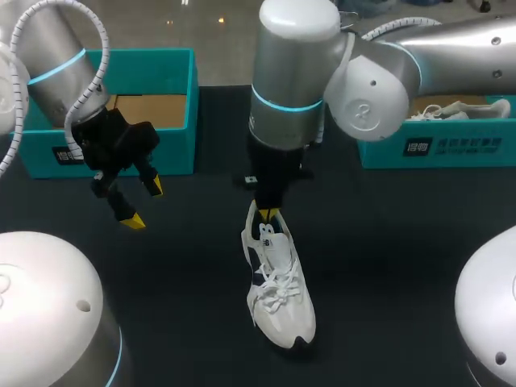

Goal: Take the shoe out of the shoebox, open the shoe tongue, remove and reinsert the insole, then place the shoe into the shoebox

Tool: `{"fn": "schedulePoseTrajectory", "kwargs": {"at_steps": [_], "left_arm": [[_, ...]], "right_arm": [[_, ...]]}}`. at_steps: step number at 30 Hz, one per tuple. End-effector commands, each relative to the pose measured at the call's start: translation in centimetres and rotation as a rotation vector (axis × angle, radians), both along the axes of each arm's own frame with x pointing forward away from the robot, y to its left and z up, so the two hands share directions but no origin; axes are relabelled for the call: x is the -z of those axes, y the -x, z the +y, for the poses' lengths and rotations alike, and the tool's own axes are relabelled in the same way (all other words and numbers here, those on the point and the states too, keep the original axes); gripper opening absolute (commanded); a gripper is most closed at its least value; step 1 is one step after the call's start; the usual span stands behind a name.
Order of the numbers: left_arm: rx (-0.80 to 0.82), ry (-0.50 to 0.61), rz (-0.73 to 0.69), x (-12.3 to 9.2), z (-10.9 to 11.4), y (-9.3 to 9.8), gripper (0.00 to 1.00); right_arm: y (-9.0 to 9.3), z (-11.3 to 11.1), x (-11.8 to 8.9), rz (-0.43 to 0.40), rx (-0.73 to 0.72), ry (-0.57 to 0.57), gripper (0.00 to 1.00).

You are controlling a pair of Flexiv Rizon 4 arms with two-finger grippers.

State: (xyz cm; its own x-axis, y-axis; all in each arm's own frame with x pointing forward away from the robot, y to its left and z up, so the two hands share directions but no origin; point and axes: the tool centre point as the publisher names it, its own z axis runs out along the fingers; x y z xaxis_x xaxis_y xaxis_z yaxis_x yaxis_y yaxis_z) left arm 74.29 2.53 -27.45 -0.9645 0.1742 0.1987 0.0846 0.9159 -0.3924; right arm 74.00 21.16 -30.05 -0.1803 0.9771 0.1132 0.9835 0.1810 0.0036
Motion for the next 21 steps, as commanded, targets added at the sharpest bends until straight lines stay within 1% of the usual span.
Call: {"fn": "schedulePoseTrajectory", "kwargs": {"at_steps": [1, 7, 10, 12, 21], "left_arm": [[0.001, -0.002, 0.0, 0.0, 0.0, 0.0, 1.0], [0.001, -0.002, 0.0, 0.0, 0.0, 0.0, 1.0], [0.001, -0.002, 0.0, 0.0, 0.0, 0.0, 1.0], [0.001, -0.002, 0.0, 0.0, 0.0, 0.0, 1.0], [0.001, -0.002, 0.0, 0.0, 0.0, 0.0, 1.0]], "right_arm": [[0.0, 0.3, 2.9, -0.01, 0.002, -0.018, 0.0], [-0.2, 0.1, 5.9, -0.025, 0.001, -0.003, 0.0], [-0.5, 0.0, 6.9, -0.03, -0.002, 0.009, 0.0], [-0.6, 0.0, 7.6, -0.023, -0.012, 0.029, 0.0], [-0.9, -0.2, 11.3, 0.021, -0.026, 0.035, 0.0]]}}
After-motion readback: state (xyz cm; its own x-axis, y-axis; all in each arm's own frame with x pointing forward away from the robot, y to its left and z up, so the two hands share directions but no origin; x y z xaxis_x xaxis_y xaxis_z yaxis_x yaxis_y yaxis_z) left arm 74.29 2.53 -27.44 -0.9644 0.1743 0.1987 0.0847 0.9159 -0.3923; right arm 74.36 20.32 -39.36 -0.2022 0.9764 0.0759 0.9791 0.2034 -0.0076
